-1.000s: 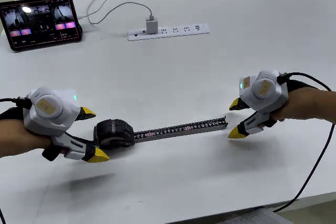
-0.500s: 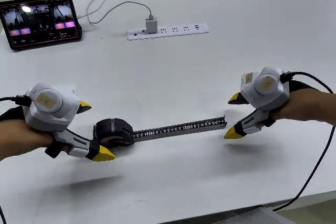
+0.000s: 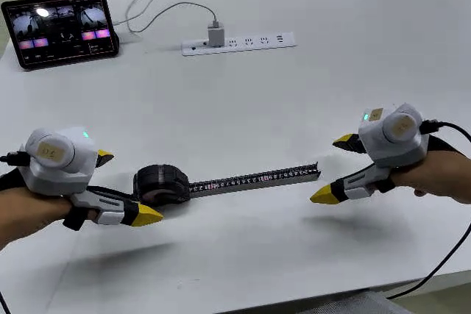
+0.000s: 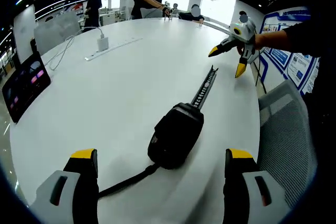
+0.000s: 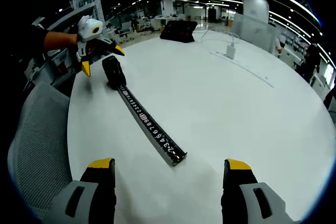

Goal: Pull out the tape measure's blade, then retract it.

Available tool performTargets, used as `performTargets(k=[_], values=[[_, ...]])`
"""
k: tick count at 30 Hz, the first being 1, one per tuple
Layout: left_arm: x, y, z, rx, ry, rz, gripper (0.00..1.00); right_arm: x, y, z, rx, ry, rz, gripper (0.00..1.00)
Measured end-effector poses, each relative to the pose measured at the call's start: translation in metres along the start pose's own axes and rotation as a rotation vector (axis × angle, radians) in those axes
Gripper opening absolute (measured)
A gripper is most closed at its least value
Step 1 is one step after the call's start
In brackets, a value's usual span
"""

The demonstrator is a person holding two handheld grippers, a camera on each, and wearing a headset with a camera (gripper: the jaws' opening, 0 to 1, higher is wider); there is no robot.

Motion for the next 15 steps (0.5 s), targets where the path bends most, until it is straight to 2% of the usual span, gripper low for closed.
performTargets(k=[3, 7, 13, 15], values=[[-0.004, 0.006, 0.0, -0.036, -0.032, -0.025, 0.99, -0.005, 0.005, 0.001, 0.006, 0.029, -0.02, 0.87], [-0.012, 0.015, 0.003, -0.08, -0.097, -0.066, 0.99, -0.013, 0.013, 0.003, 0.053, 0.061, -0.048, 0.92], [-0.023, 0.022, 0.002, -0.133, -0.121, -0.116, 0.99, -0.022, 0.026, 0.006, 0.093, 0.086, -0.058, 0.96], [-0.025, 0.026, 0.001, -0.148, -0.121, -0.118, 0.99, -0.025, 0.027, 0.007, 0.105, 0.102, -0.072, 0.99]])
Point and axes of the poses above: the centre of the closed fingertips' face, and the gripper's own axes: x roughly forward along the fingers, z roughly to its left, y roughly out of its underside, the point moved 7 cm from there along -x, roughly backward along the fingers, and after that the axes turned 4 degrees about y, right-handed, at the moved point
